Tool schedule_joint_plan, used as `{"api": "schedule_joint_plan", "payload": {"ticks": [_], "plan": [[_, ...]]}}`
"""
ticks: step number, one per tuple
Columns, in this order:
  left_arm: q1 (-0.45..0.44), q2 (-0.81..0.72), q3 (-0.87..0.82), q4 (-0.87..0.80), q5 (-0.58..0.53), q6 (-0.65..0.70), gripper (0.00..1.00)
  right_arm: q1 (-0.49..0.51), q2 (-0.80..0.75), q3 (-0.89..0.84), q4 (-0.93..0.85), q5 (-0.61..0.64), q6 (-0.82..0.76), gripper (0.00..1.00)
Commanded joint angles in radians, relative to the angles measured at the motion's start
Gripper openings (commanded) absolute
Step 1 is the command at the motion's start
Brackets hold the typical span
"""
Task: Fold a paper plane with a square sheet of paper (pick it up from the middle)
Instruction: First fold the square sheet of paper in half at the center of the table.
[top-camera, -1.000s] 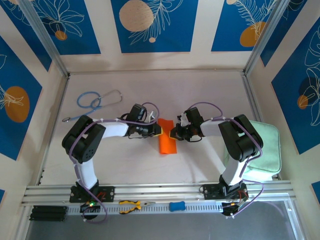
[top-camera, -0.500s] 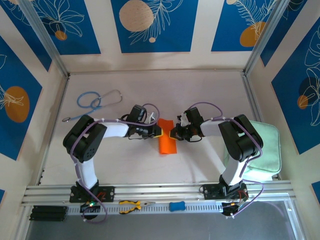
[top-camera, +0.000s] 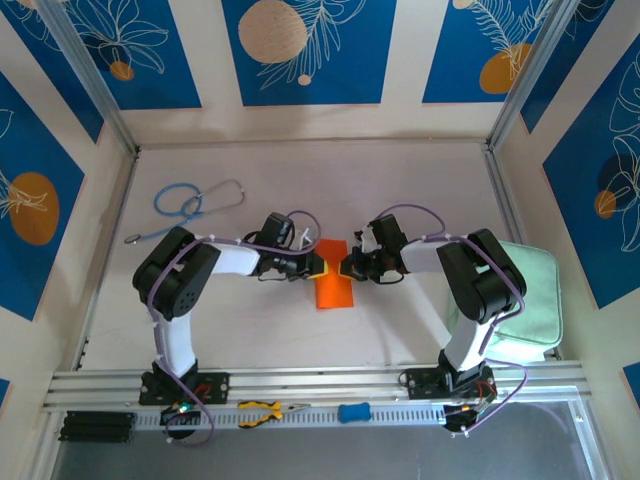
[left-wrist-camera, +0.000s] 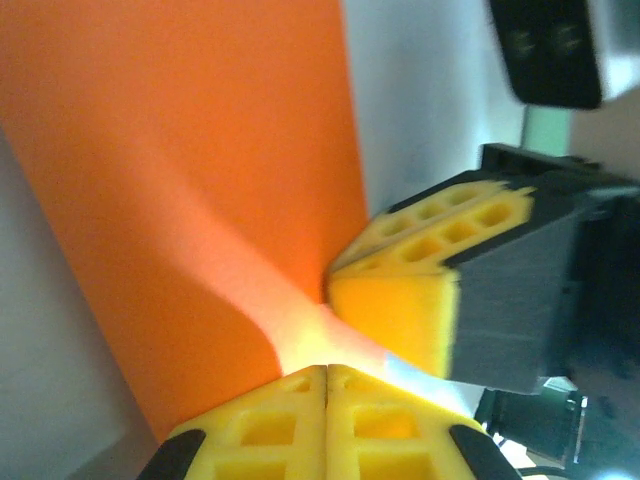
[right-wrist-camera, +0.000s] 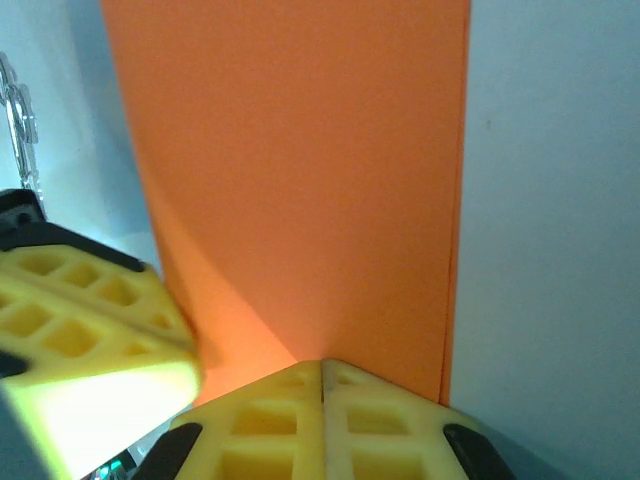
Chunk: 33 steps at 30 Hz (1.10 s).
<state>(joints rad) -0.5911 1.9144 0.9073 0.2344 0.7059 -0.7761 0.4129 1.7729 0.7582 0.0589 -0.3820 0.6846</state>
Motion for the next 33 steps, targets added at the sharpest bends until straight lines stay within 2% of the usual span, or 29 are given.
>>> {"api": "schedule_joint_plan", "payload": {"ticks": [1, 10, 16, 20, 25, 33], "plan": [[-0.004, 0.018, -0.024, -0.070, -0.017, 0.079, 0.00, 0.000, 0.056, -0.043, -0.110, 0.129, -0.016, 0.00], [0.003, 0.008, -0.038, -0.192, -0.107, 0.192, 0.00, 0.006, 0.057, -0.043, -0.116, 0.143, -0.014, 0.00], [-0.001, -0.095, 0.000, -0.219, -0.098, 0.133, 0.00, 0.007, 0.054, -0.045, -0.114, 0.140, -0.013, 0.00], [-0.021, -0.140, 0.015, -0.169, -0.033, 0.070, 0.00, 0.006, 0.050, -0.046, -0.117, 0.144, -0.011, 0.00], [-0.039, -0.112, 0.017, -0.103, 0.019, 0.019, 0.00, 0.005, 0.044, -0.045, -0.123, 0.149, -0.013, 0.00], [-0.050, -0.056, -0.028, -0.092, 0.001, 0.022, 0.00, 0.001, 0.043, -0.054, -0.107, 0.140, -0.011, 0.00]]}}
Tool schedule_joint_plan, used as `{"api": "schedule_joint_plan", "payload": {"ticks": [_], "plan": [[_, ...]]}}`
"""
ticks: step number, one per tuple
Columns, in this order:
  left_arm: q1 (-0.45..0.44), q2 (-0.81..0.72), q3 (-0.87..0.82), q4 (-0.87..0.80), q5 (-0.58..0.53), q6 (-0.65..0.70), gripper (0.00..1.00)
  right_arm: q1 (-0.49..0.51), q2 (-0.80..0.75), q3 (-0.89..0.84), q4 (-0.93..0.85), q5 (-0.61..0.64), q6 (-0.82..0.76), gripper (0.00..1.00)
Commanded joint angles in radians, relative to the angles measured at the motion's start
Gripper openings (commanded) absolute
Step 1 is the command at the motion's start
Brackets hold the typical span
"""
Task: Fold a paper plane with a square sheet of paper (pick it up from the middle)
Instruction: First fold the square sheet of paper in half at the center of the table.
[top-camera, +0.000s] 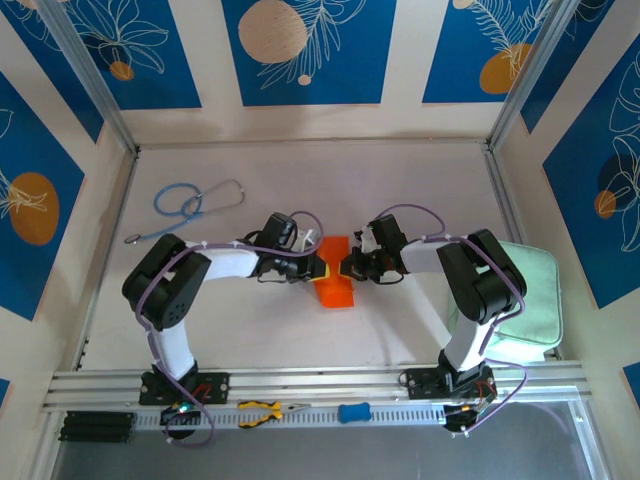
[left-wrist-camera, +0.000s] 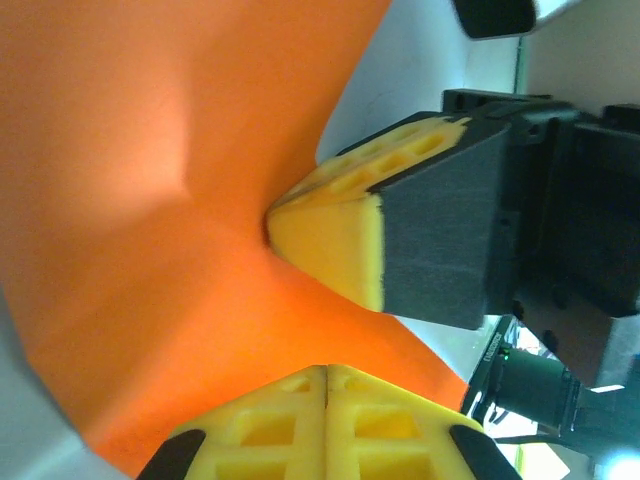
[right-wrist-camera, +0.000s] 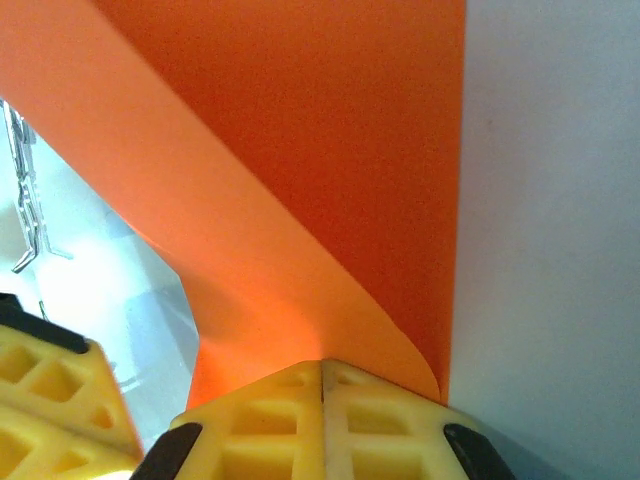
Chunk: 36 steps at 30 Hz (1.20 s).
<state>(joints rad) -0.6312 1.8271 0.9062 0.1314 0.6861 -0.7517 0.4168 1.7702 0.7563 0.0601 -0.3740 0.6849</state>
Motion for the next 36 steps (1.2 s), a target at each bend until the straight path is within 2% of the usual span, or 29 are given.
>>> {"api": "schedule_joint_plan", "payload": {"ticks": [1, 11, 18, 25, 32, 36], "plan": [[-0.011, 0.035, -0.037, 0.006, 0.012, 0.003, 0.00, -0.005, 0.047, -0.052, -0.110, 0.133, -0.011, 0.00], [-0.012, -0.014, -0.138, -0.076, -0.109, 0.101, 0.00, -0.016, 0.046, -0.067, -0.093, 0.121, 0.001, 0.00], [-0.014, -0.081, -0.106, -0.009, -0.048, 0.026, 0.00, -0.016, 0.042, -0.067, -0.097, 0.122, -0.001, 0.00], [-0.020, -0.050, -0.117, 0.191, 0.019, -0.121, 0.00, -0.017, 0.048, -0.063, -0.105, 0.122, -0.001, 0.00], [-0.034, -0.012, -0.178, 0.199, 0.014, -0.117, 0.00, -0.017, 0.052, -0.062, -0.104, 0.122, -0.001, 0.00], [-0.034, -0.018, -0.217, 0.130, 0.001, -0.064, 0.00, -0.019, 0.052, -0.061, -0.108, 0.122, -0.001, 0.00]]}}
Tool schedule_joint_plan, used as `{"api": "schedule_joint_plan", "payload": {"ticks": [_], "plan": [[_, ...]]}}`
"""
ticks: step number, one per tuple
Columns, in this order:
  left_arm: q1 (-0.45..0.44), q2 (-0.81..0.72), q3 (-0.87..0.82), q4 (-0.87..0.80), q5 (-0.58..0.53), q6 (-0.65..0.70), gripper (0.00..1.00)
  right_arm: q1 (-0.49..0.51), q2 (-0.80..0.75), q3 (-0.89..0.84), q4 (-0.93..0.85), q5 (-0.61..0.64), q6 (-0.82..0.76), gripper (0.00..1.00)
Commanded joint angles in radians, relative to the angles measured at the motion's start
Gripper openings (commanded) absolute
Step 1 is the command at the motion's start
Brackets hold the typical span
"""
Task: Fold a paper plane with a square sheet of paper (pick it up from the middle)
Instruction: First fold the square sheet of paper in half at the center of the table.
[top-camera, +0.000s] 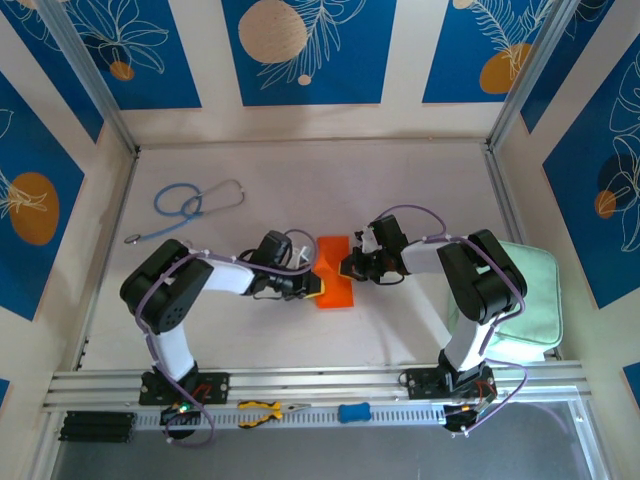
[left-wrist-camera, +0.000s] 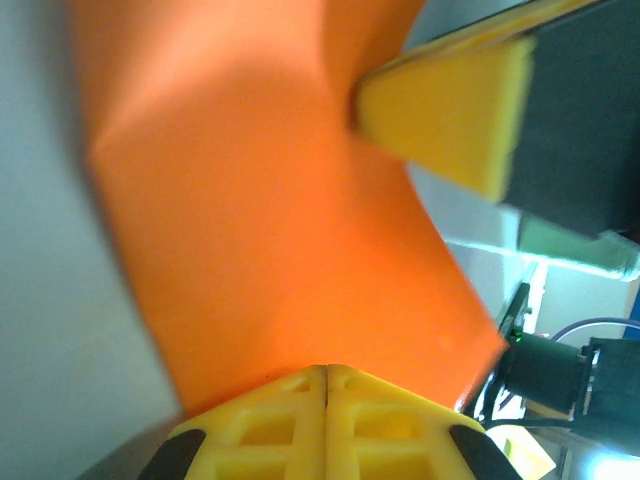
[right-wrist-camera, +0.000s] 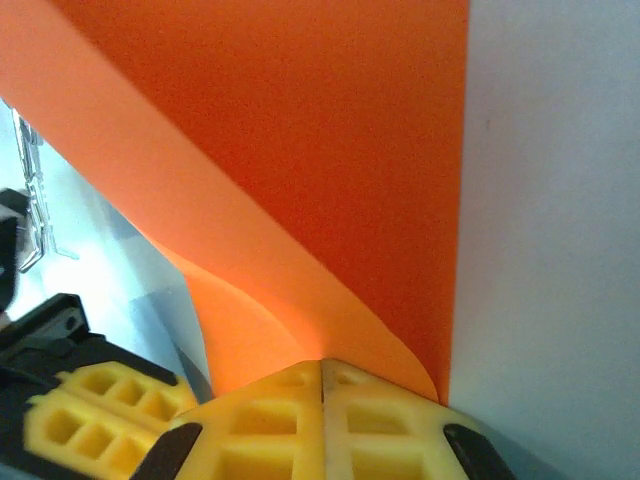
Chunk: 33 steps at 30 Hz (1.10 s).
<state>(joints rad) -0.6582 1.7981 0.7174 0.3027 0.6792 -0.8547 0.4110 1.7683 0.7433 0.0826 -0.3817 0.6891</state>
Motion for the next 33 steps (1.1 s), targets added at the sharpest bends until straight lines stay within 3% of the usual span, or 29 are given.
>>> {"api": "schedule_joint_plan", "payload": {"ticks": [1, 8, 16, 25, 33], "plan": [[-0.009, 0.001, -0.039, -0.065, -0.005, 0.052, 0.00, -0.014, 0.052, -0.050, -0.128, 0.129, -0.004, 0.00], [-0.009, -0.081, -0.070, -0.216, -0.061, 0.144, 0.00, -0.013, 0.047, -0.053, -0.131, 0.132, -0.003, 0.00], [-0.013, -0.199, -0.022, -0.177, -0.078, 0.054, 0.00, -0.014, 0.037, -0.056, -0.138, 0.135, -0.005, 0.00], [-0.035, -0.091, -0.006, 0.063, 0.022, -0.083, 0.00, -0.012, 0.039, -0.055, -0.136, 0.131, -0.005, 0.00], [-0.052, -0.036, -0.034, -0.008, 0.011, -0.038, 0.00, -0.012, 0.044, -0.056, -0.134, 0.129, -0.006, 0.00]]}}
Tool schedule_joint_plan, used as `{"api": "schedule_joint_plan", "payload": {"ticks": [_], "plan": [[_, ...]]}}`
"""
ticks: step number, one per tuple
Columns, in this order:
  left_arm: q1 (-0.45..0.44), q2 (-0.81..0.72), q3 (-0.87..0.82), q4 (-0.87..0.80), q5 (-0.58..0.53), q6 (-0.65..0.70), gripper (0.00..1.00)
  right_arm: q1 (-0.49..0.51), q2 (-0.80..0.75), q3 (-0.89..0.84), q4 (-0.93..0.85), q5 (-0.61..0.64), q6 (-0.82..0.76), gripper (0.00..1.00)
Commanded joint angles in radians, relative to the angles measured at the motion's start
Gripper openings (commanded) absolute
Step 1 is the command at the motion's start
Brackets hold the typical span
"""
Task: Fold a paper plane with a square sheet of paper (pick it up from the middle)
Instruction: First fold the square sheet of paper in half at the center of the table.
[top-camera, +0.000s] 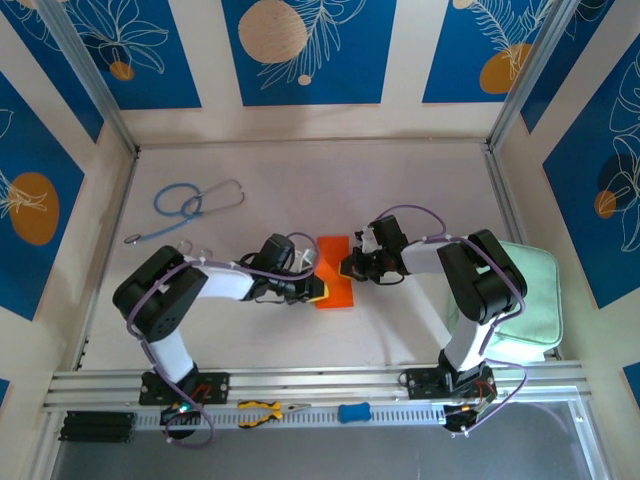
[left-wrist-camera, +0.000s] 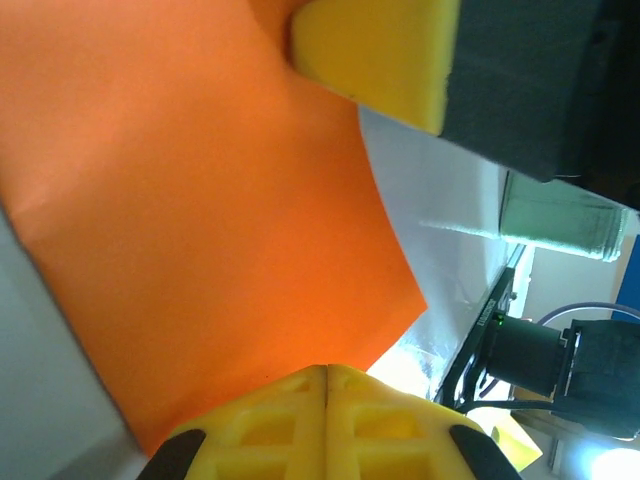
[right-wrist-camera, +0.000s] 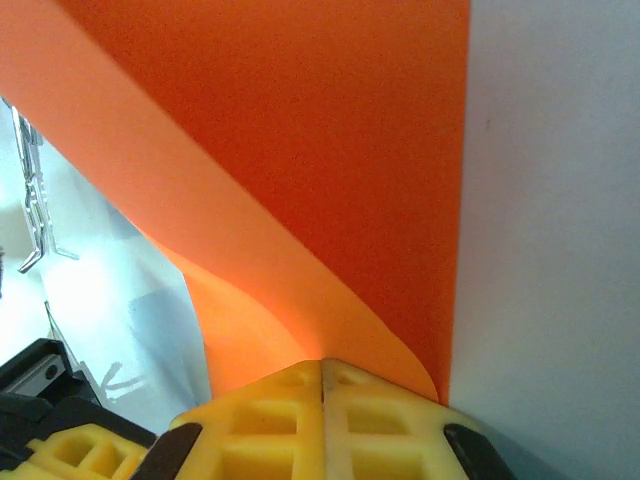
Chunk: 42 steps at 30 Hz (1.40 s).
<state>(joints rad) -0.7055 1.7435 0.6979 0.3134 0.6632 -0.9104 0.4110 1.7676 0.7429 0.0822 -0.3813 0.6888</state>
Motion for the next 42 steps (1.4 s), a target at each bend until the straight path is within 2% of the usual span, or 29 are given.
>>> {"api": "schedule_joint_plan", "payload": {"ticks": [1, 14, 19, 23, 34, 42], "plan": [[-0.005, 0.019, -0.022, -0.050, 0.023, 0.033, 0.00, -0.011, 0.046, -0.055, -0.133, 0.130, -0.006, 0.00], [-0.009, -0.071, -0.086, -0.293, -0.034, 0.186, 0.00, -0.007, 0.049, -0.054, -0.137, 0.137, -0.008, 0.00], [-0.009, -0.146, -0.073, -0.269, -0.029, 0.168, 0.00, -0.008, 0.047, -0.054, -0.137, 0.133, -0.012, 0.00], [0.005, -0.207, -0.007, -0.283, -0.077, 0.182, 0.00, -0.008, 0.044, -0.053, -0.137, 0.129, -0.014, 0.00], [0.103, 0.057, 0.281, -0.217, -0.016, 0.184, 0.00, -0.007, 0.040, -0.052, -0.142, 0.128, -0.015, 0.00], [0.128, 0.171, 0.326, -0.234, -0.012, 0.223, 0.00, -0.005, 0.040, -0.052, -0.143, 0.130, -0.015, 0.00]]}}
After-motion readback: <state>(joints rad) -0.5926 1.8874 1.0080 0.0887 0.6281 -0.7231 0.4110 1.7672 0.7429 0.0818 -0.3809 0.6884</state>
